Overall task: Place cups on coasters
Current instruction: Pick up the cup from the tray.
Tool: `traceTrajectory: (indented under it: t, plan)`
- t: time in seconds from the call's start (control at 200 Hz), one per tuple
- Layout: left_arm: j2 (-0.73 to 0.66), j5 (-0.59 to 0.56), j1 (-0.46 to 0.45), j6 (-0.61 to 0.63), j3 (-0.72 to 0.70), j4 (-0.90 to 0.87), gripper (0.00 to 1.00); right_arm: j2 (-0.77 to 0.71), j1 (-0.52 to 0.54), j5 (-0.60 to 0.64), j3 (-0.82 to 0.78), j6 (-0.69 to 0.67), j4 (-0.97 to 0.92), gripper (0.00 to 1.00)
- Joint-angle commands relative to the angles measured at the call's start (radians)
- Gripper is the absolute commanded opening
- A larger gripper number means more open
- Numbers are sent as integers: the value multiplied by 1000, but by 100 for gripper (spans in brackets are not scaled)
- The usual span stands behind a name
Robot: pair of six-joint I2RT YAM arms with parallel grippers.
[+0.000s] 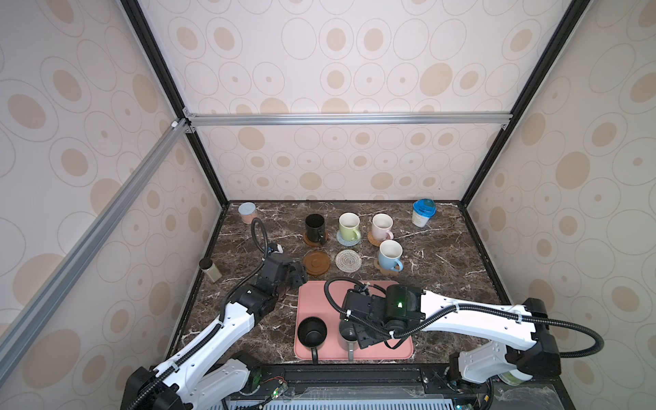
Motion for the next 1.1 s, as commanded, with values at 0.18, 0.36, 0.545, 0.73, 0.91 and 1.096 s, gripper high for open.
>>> traceTrajectory:
  t: [0.18,0.36,0.545,0.73,0.91,1.096]
  plan:
    - [-46,10,9,2,-33,1,75,70,37,-34,26,32,11,54]
    - [-60,10,10,1,-41,-7,74,109,41,-52,38,12,22,54]
    - [-60,11,11,3,-40,-10,74,140,43,-61,35,1,32,54]
    - [-55,16,11,4,-40,-10,74,161,43,-58,25,-5,42,55]
    - [-53,18,11,5,-38,-10,74,186,44,-55,24,-17,42,55]
    - [-56,17,13,4,-39,-13,75,193,43,-35,2,-11,42,54]
